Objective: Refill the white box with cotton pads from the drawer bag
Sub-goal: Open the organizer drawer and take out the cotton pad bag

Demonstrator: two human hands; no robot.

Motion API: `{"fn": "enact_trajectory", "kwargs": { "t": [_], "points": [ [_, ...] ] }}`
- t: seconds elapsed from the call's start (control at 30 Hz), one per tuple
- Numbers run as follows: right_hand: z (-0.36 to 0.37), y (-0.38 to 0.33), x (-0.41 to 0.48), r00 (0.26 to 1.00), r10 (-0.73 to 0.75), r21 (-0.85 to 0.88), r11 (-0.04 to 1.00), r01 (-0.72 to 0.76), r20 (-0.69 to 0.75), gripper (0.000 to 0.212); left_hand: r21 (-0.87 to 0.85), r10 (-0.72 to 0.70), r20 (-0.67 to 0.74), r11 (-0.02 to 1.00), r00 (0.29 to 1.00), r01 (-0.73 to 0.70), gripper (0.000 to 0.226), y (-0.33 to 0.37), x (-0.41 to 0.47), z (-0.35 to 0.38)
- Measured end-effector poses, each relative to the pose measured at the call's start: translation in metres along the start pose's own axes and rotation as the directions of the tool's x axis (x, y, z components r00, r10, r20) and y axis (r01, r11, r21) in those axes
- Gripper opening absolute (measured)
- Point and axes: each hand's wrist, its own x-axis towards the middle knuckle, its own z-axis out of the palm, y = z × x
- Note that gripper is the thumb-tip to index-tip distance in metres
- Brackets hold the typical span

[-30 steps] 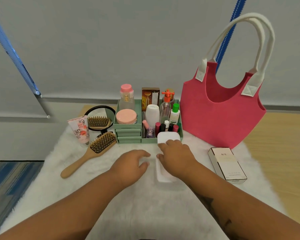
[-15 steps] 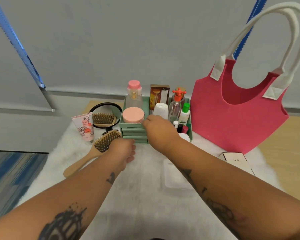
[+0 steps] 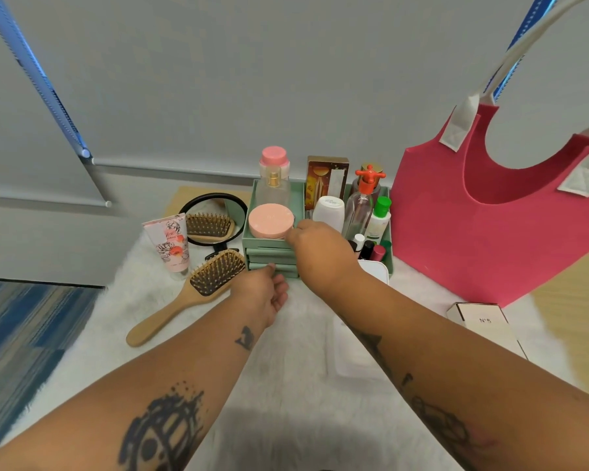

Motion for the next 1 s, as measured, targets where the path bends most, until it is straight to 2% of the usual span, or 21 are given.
{"fn": "enact_trajectory", "kwargs": {
  "t": [0.1,0.43,1.0],
  "points": [
    [0.004,0.0,0.002,0.999,0.004,0.013,1.0,-0.003,-0.045,0.024,-0.017,0.003,-0.009,1.0,1.0,-0.003,0.02,0.0,0.0,0.0],
    [0.003,-0.004,0.0,0.998,0.04,0.08,0.996,-0.036,-0.053,0.032,0.003,0.009,-0.032,1.0,0.999,-0.009,0.014,-0.005,-0.011,-0.007],
    [0.001,-0.007,-0.005,0.998,0.062,0.073,0.996,-0.06,-0.029,0.043,0.044,0.013,-0.053,0.999,0.999,-0.011,0.013,-0.036,-0.048,-0.043]
  ]
}}
